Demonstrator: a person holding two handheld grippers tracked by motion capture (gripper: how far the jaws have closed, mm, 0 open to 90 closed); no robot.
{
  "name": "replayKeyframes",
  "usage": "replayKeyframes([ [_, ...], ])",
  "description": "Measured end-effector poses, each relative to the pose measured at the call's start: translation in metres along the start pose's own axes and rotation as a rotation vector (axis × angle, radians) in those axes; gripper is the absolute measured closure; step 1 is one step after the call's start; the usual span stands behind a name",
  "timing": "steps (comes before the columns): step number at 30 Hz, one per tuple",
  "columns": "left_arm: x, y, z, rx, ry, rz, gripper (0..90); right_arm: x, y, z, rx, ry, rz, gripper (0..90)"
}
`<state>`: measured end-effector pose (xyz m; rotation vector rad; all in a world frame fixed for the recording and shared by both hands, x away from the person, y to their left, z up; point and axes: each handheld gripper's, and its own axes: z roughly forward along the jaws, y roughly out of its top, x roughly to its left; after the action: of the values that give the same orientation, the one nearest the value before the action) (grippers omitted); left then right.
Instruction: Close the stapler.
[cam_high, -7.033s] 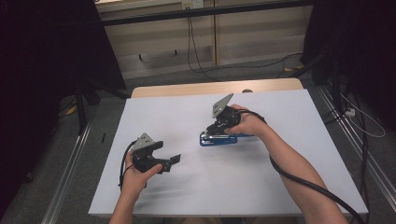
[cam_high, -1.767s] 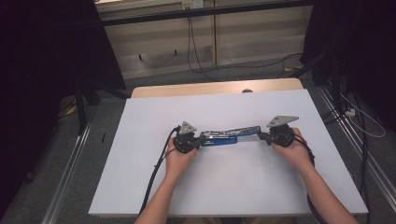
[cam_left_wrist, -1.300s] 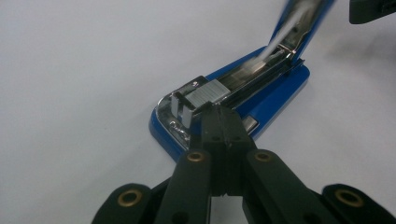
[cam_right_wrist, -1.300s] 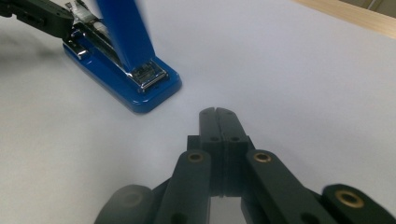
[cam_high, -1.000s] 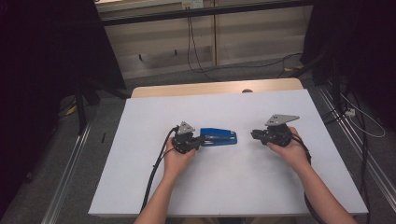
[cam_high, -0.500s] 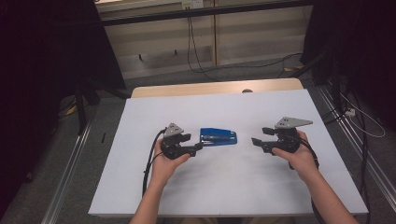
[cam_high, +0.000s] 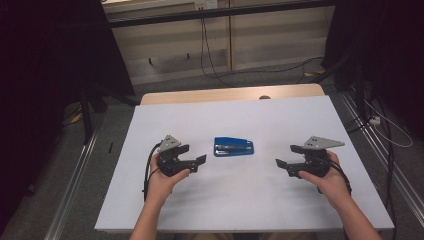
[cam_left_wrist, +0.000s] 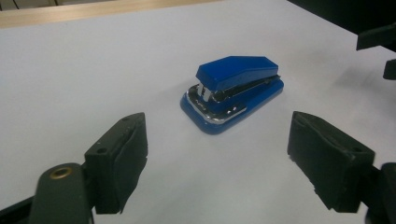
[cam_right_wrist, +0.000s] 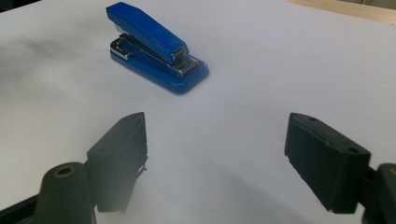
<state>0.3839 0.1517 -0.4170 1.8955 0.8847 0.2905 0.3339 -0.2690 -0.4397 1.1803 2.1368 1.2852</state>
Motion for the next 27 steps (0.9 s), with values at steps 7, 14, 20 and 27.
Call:
replayKeyframes([
  [7,-0.001,-0.004,-0.007,-0.002,-0.014,0.026,14.6,0.011,-0.011,-0.01,-0.007,0.006,0.011,18.2],
  [14,0.001,-0.012,-0.015,-0.011,-0.019,0.039,12.3,0.017,-0.019,-0.017,0.008,-0.002,-0.01,17.2],
  [20,0.009,-0.02,-0.027,-0.007,0.003,0.029,11.2,0.016,-0.027,-0.026,0.011,-0.004,0.011,17.1],
  [27,0.014,-0.029,-0.041,-0.013,0.012,0.016,11.3,0.018,-0.033,-0.035,0.007,-0.004,0.008,16.8],
])
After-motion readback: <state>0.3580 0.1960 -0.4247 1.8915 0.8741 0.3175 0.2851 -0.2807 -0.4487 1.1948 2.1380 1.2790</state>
